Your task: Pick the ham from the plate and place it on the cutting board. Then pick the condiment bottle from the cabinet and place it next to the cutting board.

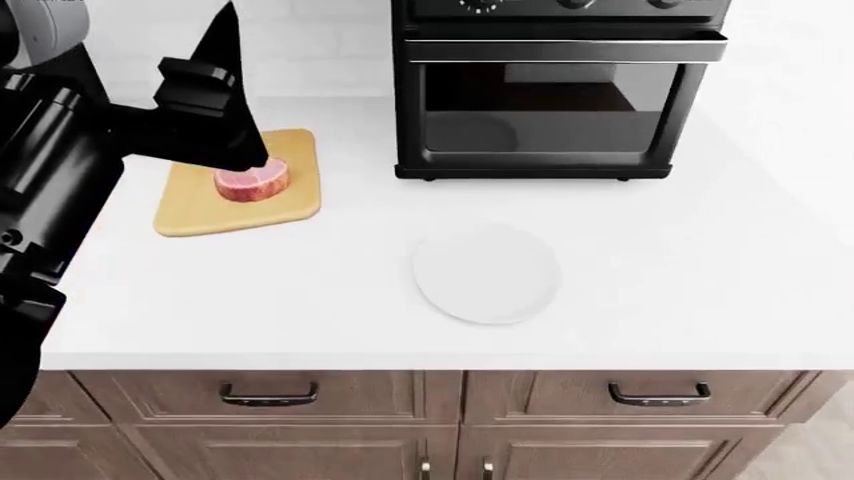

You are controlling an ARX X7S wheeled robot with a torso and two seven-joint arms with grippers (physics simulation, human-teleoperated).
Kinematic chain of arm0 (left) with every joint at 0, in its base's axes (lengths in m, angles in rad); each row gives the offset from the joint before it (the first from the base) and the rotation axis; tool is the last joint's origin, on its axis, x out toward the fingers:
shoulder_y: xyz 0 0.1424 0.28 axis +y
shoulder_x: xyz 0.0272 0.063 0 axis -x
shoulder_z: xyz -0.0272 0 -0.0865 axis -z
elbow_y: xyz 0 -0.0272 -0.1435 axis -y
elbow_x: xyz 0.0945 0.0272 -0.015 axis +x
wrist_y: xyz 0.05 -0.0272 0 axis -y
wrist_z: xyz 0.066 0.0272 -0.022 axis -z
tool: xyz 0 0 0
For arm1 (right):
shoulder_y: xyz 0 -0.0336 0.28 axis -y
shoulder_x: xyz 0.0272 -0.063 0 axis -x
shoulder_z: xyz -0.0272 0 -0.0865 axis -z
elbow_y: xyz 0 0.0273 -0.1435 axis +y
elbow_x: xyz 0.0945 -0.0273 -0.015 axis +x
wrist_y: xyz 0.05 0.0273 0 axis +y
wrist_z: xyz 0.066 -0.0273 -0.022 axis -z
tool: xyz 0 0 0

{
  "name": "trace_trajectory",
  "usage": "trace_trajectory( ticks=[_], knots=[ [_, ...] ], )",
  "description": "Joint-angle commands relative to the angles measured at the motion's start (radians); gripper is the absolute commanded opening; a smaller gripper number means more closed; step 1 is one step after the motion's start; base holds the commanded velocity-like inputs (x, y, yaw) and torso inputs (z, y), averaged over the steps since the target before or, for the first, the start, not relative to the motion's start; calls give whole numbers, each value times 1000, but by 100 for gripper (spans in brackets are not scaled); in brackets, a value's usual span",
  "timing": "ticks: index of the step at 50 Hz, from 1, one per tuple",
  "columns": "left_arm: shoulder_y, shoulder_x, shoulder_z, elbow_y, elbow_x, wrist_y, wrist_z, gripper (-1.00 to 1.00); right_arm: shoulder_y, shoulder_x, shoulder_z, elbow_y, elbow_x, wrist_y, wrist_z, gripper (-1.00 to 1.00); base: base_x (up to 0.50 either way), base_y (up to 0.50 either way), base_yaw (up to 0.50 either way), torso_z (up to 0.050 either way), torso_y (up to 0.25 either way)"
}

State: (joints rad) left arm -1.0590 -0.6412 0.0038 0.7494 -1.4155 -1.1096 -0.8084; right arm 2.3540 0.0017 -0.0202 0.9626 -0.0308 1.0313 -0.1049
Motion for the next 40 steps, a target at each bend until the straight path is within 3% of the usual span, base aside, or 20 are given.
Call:
trace_trajectory(
  ticks=[1, 7, 14, 33, 40],
  knots=[
    [6, -3, 3, -1, 3, 7, 1, 100, 2, -1, -25, -43, -23, 39, -52, -100, 0, 0, 0, 0, 0],
    [4, 2, 9, -2, 5, 9, -2, 100, 2, -1, -45, -76, -20, 62, -57, -100, 0, 0, 0, 0, 0],
    [4, 2, 13, -2, 6, 13, -2, 100, 2, -1, -54, -91, 10, 75, -54, -100, -472, 0, 0, 0, 0],
    [11, -1, 21, 5, -5, 19, -16, 100, 2, -1, -70, -200, 43, 183, -49, -100, -3, 0, 0, 0, 0],
    [21, -2, 22, 5, 8, 27, -5, 100, 2, -1, -83, -204, 80, 187, -38, -100, -470, 18, 0, 0, 0]
  ],
)
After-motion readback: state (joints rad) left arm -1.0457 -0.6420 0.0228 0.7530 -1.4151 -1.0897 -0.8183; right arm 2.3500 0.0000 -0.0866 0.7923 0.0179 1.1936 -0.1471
